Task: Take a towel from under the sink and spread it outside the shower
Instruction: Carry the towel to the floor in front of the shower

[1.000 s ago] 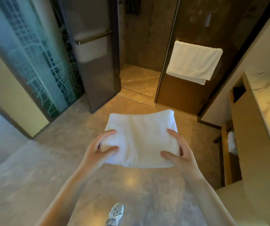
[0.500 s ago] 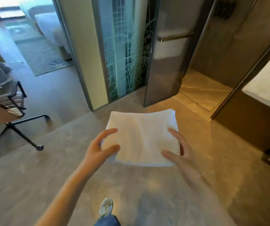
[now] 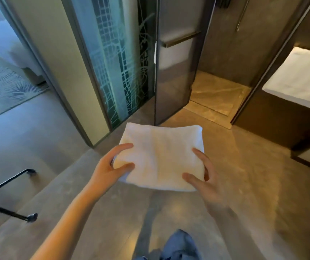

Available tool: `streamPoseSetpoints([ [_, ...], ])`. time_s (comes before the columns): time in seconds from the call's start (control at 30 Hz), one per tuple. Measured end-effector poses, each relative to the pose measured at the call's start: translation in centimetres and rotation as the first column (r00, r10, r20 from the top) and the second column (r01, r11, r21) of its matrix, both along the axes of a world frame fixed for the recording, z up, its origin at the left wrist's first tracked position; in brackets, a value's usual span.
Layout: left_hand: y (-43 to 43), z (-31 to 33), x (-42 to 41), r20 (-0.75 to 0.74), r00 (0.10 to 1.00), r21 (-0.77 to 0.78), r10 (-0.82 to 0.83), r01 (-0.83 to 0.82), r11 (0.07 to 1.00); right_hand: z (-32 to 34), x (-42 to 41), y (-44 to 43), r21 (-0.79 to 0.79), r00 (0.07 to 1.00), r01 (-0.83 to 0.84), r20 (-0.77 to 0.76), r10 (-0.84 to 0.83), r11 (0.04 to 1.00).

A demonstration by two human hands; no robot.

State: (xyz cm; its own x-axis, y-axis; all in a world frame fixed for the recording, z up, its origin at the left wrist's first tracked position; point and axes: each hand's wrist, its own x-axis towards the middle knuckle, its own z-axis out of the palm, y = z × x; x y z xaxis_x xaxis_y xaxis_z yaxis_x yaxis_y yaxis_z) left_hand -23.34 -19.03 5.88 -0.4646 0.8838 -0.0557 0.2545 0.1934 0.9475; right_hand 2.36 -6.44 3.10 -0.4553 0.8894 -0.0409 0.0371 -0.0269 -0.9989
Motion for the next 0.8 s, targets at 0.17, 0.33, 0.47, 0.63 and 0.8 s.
streamPoseSetpoints([
  [0.17, 6.1, -1.3, -3.2, -0.018, 0.994, -0.019, -0.105, 0.104, 0.994, 0.0, -1.7, 3.4, -0.016, 0.995, 0.095, 0.008, -0.095, 0.995],
  [0.33, 13.9, -3.0, -5.1, -0.069, 0.985, -0.014, -0.159, 0.158, 0.987, -1.2, -3.0, 9.6, -0.033, 0.987, 0.159, 0.026, -0.158, 0.987],
  [0.47, 21.1, -3.0, -6.1, -0.074, 0.981, -0.022, -0.179, 0.178, 0.984, -1.7, -3.8, 16.1, -0.057, 0.981, 0.194, 0.027, -0.192, 0.979],
  [0.63, 30.7, -1.9, -7.1, -0.083, 0.968, 0.010, -0.236, 0.238, 0.971, -0.9, -4.4, 24.7, -0.012, 0.967, 0.251, 0.050, -0.250, 0.968],
  [0.8, 38.5, -0.8, -7.0, -0.036, 0.955, 0.050, -0.294, 0.295, 0.954, 0.1, -4.2, 31.1, 0.029, 0.948, 0.310, 0.072, -0.311, 0.950],
])
